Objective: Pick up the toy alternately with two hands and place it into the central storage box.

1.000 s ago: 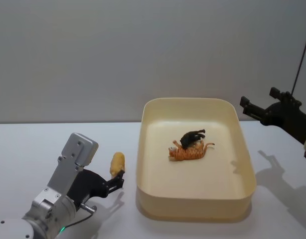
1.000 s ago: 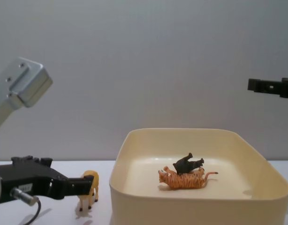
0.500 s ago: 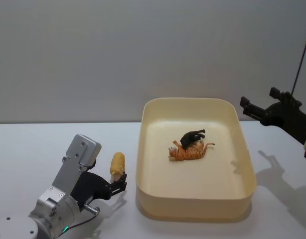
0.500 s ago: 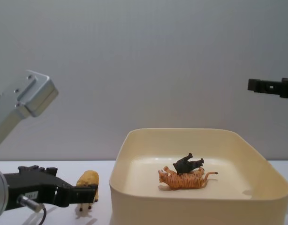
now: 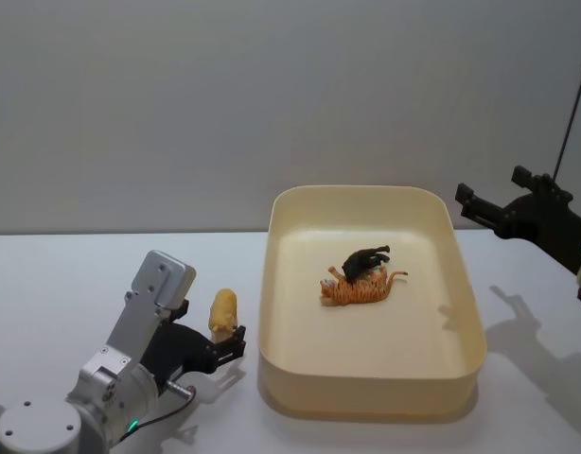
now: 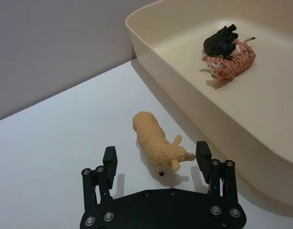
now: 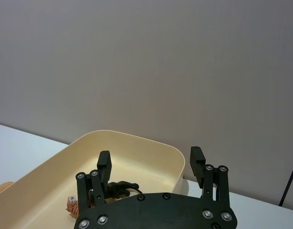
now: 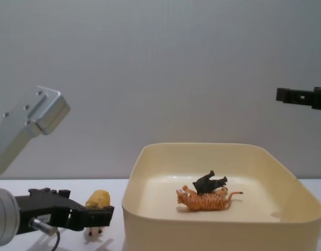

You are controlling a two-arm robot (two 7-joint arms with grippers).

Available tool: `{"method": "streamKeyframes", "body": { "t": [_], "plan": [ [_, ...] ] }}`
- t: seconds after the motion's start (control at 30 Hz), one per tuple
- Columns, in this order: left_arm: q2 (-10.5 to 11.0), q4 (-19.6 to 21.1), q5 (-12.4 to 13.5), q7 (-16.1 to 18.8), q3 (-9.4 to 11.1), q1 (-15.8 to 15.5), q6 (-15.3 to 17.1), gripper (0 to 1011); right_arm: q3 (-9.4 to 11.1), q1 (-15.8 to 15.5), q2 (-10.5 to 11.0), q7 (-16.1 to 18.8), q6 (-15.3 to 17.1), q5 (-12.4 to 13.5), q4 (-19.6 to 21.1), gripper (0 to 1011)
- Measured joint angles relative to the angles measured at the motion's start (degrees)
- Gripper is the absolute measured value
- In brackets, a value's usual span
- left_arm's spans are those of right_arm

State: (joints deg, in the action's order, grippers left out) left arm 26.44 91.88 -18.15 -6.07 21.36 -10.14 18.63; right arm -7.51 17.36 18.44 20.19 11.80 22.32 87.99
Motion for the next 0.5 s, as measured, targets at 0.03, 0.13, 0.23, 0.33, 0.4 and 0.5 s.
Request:
{"method": "streamKeyframes", "body": {
  "t": [0.03,0.13,0.23,0.33,0.4,0.5],
  "plan": [
    [-0.1,-0.2,0.0,-0.2,0.0,-0.1,-0.1,1001,0.0,0.0,0.0,0.0,0.0,0.0,0.0,1001],
    [-0.7,-1.2,-0.1,-0.8,0.1,-0.7,-0.3,1002,0.0,0.0,0.0,0.0,0.0,0.0,0.0,1001],
    [-1.1,-2.0,-0.3,-1.4,0.1,-1.1,-0.5,1001,0.0,0.0,0.0,0.0,0.0,0.0,0.0,1001],
    [-1.6,-2.9,-0.4,-1.9,0.2,-1.6,-0.6,1001,0.0,0.0,0.0,0.0,0.0,0.0,0.0,1001],
    [-1.8,-3.3,-0.5,-2.1,0.2,-1.8,-0.6,993,0.0,0.0,0.0,0.0,0.0,0.0,0.0,1001],
    [-2.2,-4.0,-0.6,-2.5,0.2,-2.2,-0.8,911,0.0,0.0,0.0,0.0,0.0,0.0,0.0,1001]
  ]
}}
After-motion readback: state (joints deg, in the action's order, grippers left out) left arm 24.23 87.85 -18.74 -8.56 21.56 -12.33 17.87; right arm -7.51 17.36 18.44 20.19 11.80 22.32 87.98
